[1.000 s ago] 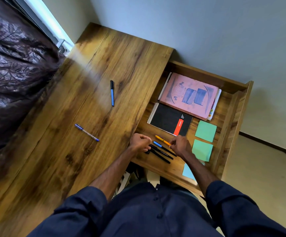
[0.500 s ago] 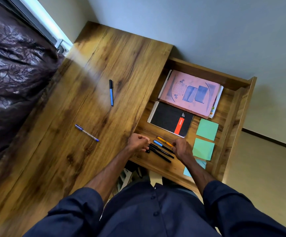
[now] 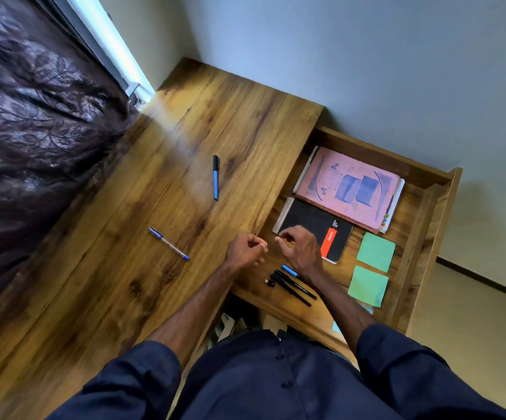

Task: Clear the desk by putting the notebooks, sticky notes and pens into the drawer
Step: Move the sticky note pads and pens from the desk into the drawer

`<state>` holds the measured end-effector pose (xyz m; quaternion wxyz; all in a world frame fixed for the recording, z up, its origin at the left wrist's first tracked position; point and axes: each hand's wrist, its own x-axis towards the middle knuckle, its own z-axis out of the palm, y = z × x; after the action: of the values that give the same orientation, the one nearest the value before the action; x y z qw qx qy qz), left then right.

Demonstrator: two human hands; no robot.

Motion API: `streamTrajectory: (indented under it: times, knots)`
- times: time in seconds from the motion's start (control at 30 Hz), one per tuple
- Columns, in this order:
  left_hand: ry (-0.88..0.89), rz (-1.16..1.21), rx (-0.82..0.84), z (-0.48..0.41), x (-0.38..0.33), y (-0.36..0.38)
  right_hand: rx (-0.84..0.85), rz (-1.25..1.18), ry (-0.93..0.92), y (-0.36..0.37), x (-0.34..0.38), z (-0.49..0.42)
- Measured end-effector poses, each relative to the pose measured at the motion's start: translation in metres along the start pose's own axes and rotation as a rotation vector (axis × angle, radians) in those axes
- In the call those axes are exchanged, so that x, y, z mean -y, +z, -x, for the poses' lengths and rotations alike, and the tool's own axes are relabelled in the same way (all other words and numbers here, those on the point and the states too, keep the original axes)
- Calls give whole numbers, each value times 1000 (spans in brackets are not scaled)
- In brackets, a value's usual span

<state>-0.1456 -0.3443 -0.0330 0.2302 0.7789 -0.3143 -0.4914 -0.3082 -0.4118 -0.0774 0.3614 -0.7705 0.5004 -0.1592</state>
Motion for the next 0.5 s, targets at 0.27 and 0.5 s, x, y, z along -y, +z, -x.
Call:
streamTrajectory:
  times: [0.27, 0.5]
  knots:
    - [24, 78, -182, -23, 12, -68, -14, 23, -211, 27, 85, -49]
    - [-16, -58, -425, -25, 39, -135, 114, 80, -108, 75, 123, -96]
